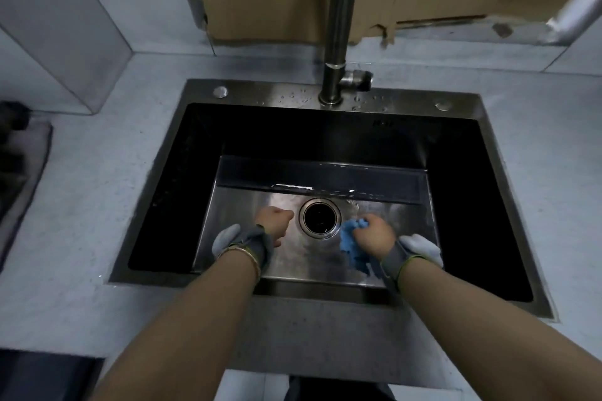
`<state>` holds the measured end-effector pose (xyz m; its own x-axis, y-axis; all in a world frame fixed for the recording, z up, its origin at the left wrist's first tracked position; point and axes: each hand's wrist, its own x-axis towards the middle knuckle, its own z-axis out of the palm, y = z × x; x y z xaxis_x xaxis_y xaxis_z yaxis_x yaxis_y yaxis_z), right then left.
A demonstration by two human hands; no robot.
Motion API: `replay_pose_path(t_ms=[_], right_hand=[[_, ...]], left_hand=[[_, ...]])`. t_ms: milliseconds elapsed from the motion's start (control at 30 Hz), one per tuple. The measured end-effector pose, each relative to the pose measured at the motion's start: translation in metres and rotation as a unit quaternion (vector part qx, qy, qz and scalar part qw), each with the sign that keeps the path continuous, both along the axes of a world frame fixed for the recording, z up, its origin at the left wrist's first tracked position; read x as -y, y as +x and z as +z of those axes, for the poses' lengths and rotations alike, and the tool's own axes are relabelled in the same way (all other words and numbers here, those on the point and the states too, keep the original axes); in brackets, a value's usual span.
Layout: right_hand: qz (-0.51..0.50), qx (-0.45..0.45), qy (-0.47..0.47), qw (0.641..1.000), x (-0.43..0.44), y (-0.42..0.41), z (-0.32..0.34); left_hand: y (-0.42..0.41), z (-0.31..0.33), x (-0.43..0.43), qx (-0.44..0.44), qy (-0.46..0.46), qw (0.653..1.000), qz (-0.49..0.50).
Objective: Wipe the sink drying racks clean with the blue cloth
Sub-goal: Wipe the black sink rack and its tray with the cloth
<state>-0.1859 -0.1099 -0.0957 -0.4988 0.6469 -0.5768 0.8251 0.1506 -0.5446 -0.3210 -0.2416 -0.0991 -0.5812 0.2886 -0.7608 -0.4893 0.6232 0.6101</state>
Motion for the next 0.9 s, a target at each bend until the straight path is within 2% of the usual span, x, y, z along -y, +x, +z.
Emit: replay_pose_path(t_ms=[233, 333, 400, 467, 567, 667, 767, 900], right_hand=[[-0.007, 0.052, -0.015, 0.998, -0.052, -0.021, -0.063], [-0.029, 0.087, -0.023, 0.996, -0.074, -0.028, -0.088], [-0.031, 0.096, -0.008, 0.995, -0.087, -0.027, -0.1], [0.02, 0.133, 0.024, 0.991, -0.098, -0.028, -0.103], [0.082, 0.179, 0.052, 0.979, -0.118, -0.032, -0.115], [0.14, 0.219, 0.047, 0.965, -0.127, -0.039, -0.119], [0.264, 0.29, 0.132, 0.91, -0.125, -0.051, -0.121], [0.373, 0.31, 0.223, 0.845, -0.116, -0.063, -0.122]], left_hand=[[-0.043, -0.057, -0.042, -0.05, -0.061, 0.996, -0.036], [-0.048, -0.089, -0.073, -0.109, -0.118, 0.977, -0.138], [-0.049, -0.109, -0.091, -0.202, -0.163, 0.935, -0.241], [-0.052, -0.121, -0.101, -0.258, -0.194, 0.888, -0.329], [-0.063, -0.143, -0.111, -0.262, -0.244, 0.813, -0.46], [-0.063, -0.151, -0.113, -0.296, -0.278, 0.746, -0.529], [-0.061, -0.153, -0.117, -0.352, -0.317, 0.689, -0.548], [-0.059, -0.156, -0.116, -0.396, -0.323, 0.643, -0.571]])
